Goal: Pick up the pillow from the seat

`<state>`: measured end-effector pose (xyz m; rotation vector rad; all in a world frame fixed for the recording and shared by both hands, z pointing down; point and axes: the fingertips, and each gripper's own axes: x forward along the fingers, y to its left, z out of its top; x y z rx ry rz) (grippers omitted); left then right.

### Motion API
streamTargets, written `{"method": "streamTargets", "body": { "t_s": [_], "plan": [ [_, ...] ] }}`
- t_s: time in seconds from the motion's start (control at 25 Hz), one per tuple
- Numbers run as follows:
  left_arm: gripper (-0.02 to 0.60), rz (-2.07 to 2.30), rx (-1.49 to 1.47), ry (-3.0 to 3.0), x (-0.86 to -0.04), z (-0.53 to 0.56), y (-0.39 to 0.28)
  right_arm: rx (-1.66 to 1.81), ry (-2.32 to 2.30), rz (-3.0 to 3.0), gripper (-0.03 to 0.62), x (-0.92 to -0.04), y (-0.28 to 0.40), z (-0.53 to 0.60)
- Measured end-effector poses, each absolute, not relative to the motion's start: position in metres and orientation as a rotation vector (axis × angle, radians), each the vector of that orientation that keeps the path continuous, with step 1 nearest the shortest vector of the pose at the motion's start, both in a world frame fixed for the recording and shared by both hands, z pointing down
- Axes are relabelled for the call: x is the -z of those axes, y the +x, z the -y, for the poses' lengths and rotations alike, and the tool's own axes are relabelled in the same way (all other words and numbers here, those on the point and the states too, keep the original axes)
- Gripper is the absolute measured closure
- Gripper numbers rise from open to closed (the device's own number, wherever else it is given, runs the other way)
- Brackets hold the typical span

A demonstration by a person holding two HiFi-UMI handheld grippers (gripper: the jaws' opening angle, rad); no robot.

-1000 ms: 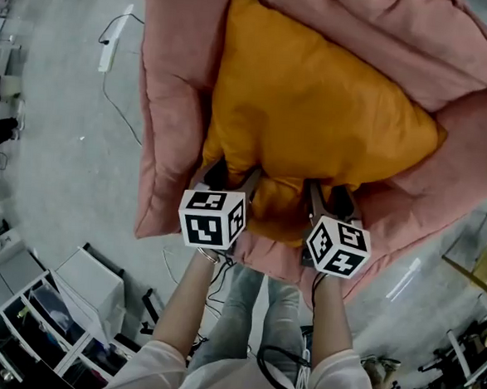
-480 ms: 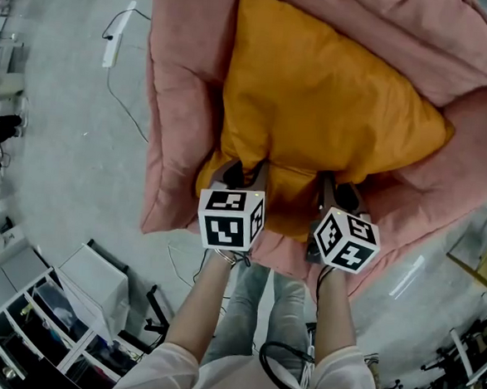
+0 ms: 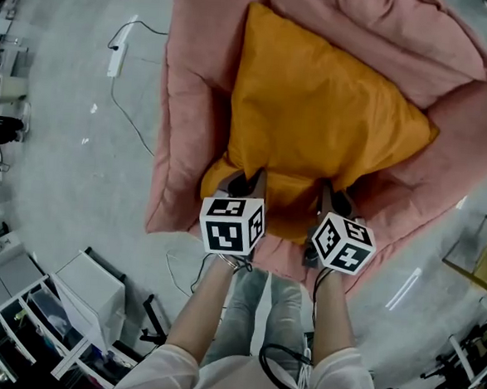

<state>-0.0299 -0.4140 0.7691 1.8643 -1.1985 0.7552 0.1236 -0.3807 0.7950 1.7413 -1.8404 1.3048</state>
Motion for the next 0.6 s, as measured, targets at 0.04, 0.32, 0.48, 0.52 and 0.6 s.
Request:
{"method": "streamTargets", "body": {
  "t_s": [0.04, 0.32, 0.48, 0.52, 0.6],
  "plan": [
    [0.536, 1.208, -0.755, 1.871, -0.765, 0.412, -0.03, -1.295, 1.747, 1.845, 0.553, -0.791, 0.124, 0.379],
    [0.548, 1.224, -0.747, 1.919, -0.745, 0.402, -0.029, -1.257, 1.786, 1.88, 0.553, -0.77, 0.125, 0.37],
    [0.548, 1.224, -0.711, 1.933, -0.727, 0.392, -0.033, -1.237, 1.846, 1.917, 0.553, -0.748, 0.123, 0.361],
    [0.548, 1.225, -0.702, 1.936, -0.722, 0.389, -0.034, -1.223, 1.86, 1.923, 0.553, -0.741, 0.123, 0.358],
    [0.548, 1.23, -0.685, 1.946, -0.708, 0.383, -0.037, -1.202, 1.877, 1.935, 0.553, -0.726, 0.12, 0.354]
  ]
}}
